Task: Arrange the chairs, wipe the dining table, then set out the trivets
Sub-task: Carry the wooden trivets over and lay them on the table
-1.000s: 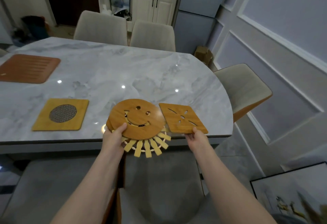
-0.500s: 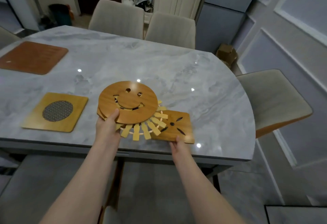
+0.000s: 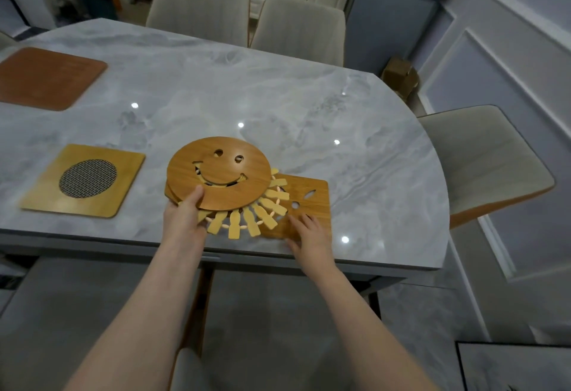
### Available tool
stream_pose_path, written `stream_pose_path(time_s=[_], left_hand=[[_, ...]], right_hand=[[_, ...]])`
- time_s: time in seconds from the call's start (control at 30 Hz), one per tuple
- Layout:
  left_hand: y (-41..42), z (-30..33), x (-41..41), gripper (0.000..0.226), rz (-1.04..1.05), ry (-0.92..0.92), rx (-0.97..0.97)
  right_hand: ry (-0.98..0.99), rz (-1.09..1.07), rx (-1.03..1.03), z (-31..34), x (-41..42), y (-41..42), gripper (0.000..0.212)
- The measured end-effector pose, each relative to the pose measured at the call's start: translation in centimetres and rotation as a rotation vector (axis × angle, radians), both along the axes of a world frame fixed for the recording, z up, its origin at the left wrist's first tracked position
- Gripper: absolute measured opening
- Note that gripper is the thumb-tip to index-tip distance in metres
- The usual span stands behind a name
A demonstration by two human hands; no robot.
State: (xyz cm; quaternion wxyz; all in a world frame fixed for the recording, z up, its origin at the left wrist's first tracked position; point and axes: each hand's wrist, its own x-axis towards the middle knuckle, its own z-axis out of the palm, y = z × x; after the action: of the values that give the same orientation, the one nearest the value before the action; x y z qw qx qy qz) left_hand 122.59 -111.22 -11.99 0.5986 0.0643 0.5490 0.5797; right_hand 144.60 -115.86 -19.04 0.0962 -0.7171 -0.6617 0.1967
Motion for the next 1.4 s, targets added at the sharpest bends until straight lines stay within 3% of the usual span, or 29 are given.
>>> stream_pose_path(time_s=[0.07,1.4], left_hand=[[0.0,0.0,0.2,0.047,-0.012,0.003,-0.004],[0.7,0.2,-0.1,0.048,-0.011,0.012,-0.019]], right_hand=[[-0.095,0.039,-0.046,-0.6,0.4,-0.1,0.056],[-0.087,0.024,-0.061,-1.2,1.4,-0.1,0.05]])
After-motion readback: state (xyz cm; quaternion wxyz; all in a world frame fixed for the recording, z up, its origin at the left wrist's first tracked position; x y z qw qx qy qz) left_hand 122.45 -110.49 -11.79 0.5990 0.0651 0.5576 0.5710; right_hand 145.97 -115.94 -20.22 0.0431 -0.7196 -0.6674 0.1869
